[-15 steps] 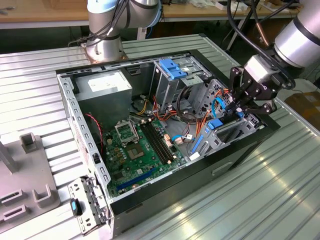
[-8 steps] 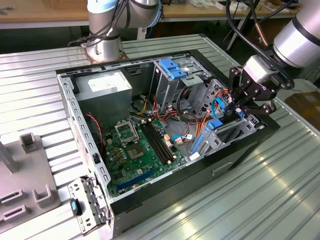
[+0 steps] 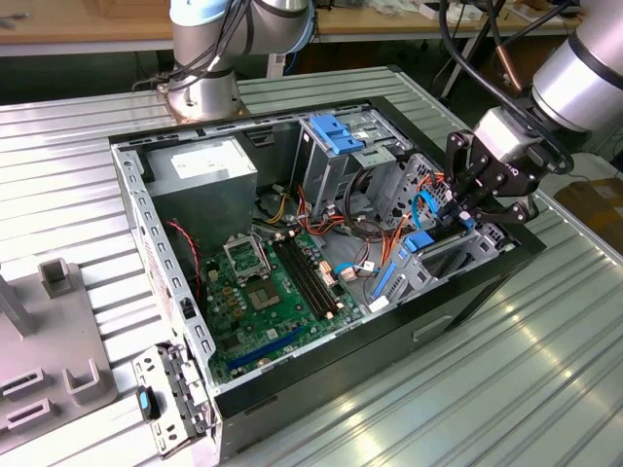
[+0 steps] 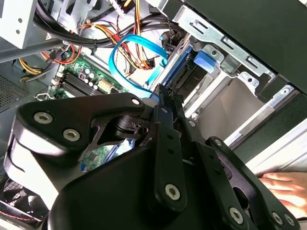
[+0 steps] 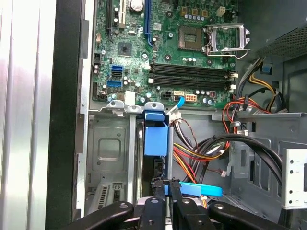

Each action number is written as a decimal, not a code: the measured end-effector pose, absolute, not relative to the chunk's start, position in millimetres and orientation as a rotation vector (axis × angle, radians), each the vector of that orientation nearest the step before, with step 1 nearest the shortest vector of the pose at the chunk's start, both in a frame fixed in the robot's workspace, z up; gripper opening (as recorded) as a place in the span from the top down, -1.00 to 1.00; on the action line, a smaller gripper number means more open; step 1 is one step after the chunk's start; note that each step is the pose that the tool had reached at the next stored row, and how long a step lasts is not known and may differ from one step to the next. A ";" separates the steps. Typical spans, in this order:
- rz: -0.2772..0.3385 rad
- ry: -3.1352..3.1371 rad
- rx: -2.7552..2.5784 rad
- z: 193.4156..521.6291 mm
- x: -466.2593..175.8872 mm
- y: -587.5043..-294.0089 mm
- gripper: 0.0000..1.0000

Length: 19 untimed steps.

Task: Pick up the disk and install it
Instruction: 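Insert the first disk wire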

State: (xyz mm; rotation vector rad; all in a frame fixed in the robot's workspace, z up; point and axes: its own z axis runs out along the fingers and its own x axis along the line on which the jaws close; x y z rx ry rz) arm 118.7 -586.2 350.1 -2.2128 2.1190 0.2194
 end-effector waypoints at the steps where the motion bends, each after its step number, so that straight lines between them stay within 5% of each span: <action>1: 0.219 2.119 -2.213 350.2 118.7 -586.2 0.68; 19: 0.279 2.161 -2.221 350.0 129.0 -587.5 0.68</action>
